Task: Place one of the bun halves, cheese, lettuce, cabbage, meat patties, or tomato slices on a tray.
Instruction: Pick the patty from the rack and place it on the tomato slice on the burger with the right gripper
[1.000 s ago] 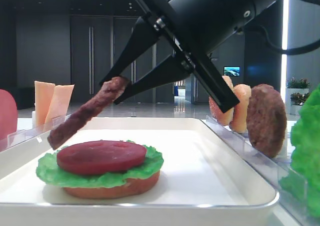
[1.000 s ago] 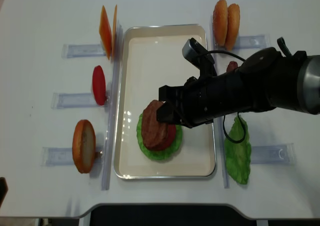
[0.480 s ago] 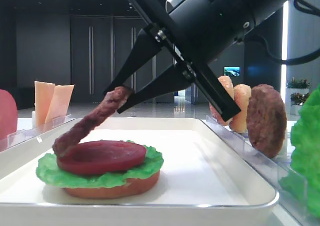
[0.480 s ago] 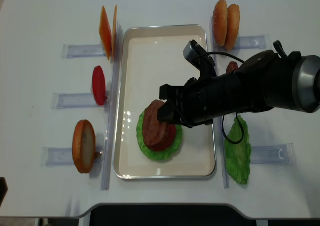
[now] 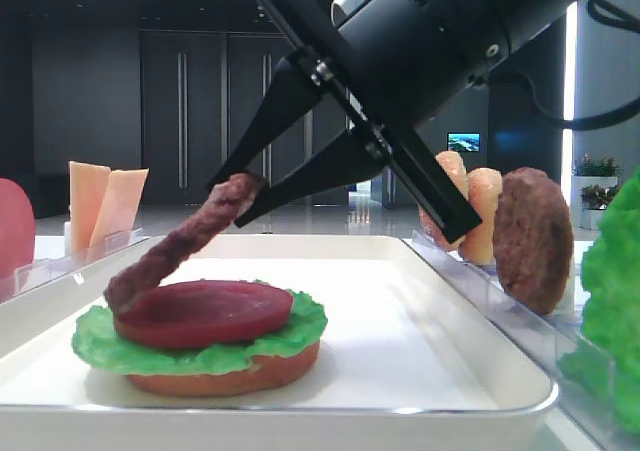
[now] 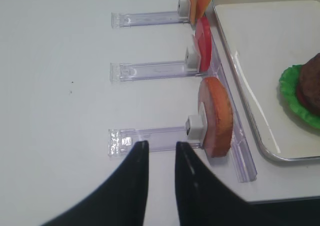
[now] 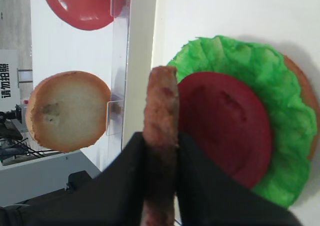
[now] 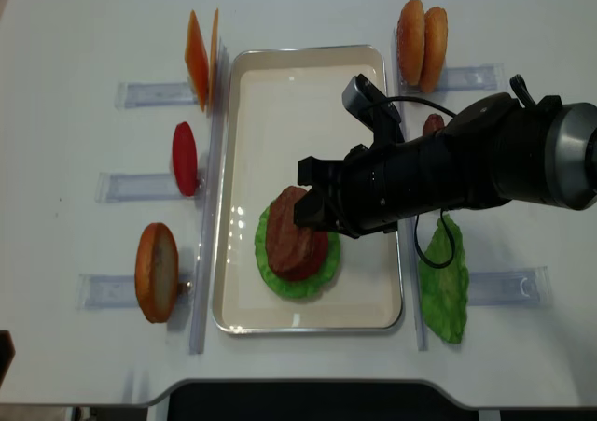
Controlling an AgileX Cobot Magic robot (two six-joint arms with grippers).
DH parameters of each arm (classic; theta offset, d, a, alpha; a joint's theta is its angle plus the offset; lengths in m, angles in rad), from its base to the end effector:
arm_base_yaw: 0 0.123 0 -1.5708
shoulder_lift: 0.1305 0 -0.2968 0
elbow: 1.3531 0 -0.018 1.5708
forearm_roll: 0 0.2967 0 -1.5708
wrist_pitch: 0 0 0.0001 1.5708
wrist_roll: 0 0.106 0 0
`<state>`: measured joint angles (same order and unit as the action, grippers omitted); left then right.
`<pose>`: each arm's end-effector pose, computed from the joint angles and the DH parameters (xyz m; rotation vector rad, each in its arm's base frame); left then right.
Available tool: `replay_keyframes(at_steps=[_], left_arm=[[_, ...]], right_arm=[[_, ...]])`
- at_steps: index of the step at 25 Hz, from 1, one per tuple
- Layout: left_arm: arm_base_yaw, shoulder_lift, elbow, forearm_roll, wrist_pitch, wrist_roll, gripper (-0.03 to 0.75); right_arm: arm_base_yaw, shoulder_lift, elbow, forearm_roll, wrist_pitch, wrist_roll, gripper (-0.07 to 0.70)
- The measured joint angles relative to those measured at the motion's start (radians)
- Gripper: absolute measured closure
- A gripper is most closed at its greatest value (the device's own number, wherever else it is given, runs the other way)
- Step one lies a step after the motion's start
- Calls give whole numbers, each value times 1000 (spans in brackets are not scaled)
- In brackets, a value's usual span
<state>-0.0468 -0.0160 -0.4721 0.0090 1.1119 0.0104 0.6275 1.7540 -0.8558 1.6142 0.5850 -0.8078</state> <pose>0.0353 -0.0008 0.2792 0.0596 2.1065 -0.0109 0.2665 0.2656 0.1403 -0.0809 2.6318 1.3079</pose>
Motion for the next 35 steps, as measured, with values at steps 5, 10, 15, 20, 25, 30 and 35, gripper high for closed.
replay_keyframes(at_steps=[5,10,15,20,25,30,35], left_arm=[[0,0,0,0,0,0,575],[0,0,0,0,0,0,575],[0,0,0,0,0,0,575],[0,0,0,0,0,0,575],[0,0,0,0,0,0,575],[0,0,0,0,0,0,575],[0,0,0,0,0,0,576]], right_arm=[[0,0,0,0,1,4,382],[0,0,0,0,1,16,213],[0,0,0,-1,-15,18,150],[0,-2,0,-38,-27,42,145],[0,-2,-19,-219,-41,182,145],[0,-13,-61,-394,-41,334,145],[0,-50,-92,-521,-43,446,145]])
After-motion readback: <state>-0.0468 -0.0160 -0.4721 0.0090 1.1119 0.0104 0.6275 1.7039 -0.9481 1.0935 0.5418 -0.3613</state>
